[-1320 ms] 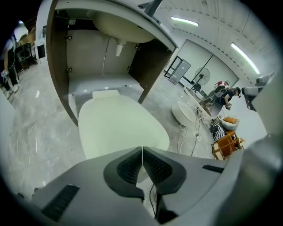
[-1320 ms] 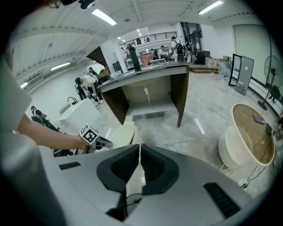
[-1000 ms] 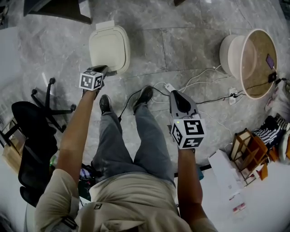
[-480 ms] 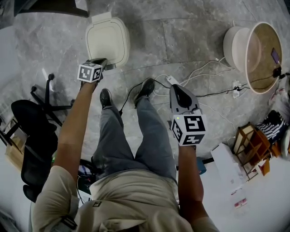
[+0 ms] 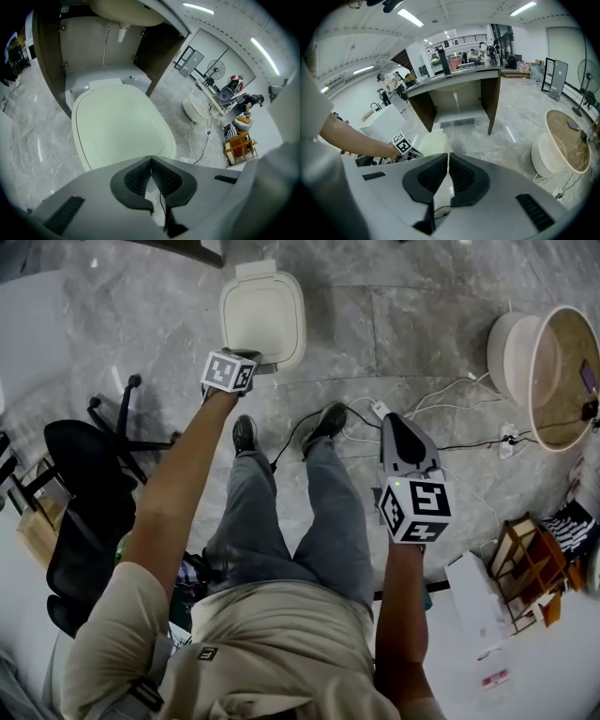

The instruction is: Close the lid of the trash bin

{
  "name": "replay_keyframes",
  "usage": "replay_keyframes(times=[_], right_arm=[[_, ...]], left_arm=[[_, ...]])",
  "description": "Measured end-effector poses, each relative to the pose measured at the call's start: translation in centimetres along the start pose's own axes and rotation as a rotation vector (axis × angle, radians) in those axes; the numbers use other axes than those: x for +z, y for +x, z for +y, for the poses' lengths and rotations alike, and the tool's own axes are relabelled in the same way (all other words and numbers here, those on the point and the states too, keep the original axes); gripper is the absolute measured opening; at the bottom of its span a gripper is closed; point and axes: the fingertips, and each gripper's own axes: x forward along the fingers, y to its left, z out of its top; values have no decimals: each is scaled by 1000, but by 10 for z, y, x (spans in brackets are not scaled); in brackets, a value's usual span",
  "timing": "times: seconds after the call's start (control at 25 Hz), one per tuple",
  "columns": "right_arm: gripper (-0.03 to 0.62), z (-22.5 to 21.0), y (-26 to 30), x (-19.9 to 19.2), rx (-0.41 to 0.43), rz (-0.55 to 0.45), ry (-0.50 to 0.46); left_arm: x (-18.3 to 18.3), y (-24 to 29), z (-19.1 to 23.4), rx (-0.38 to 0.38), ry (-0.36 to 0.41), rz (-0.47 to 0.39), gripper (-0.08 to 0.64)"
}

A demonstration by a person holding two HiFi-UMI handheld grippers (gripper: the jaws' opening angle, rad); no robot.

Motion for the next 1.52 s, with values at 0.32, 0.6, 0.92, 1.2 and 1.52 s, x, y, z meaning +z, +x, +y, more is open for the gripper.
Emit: replay_keyframes(times=[0.32, 0.6, 0.92, 1.2, 1.52], right_arm=[[26, 34, -29, 40, -4, -57, -31], [26, 69, -66, 80, -3, -120, -78], [26, 121, -118, 127, 1, -204, -134], [26, 173, -170, 164, 2, -314, -159], [25, 214, -263, 208, -1, -542, -168]], left_arm=[[37, -67, -14, -16, 92, -62, 15], [79, -158, -28, -2, 154, -185, 15], [111, -301, -61, -22, 230, -384, 15], [132, -436, -109, -83, 343, -589, 15], [129, -594, -171, -142, 468, -829, 15]])
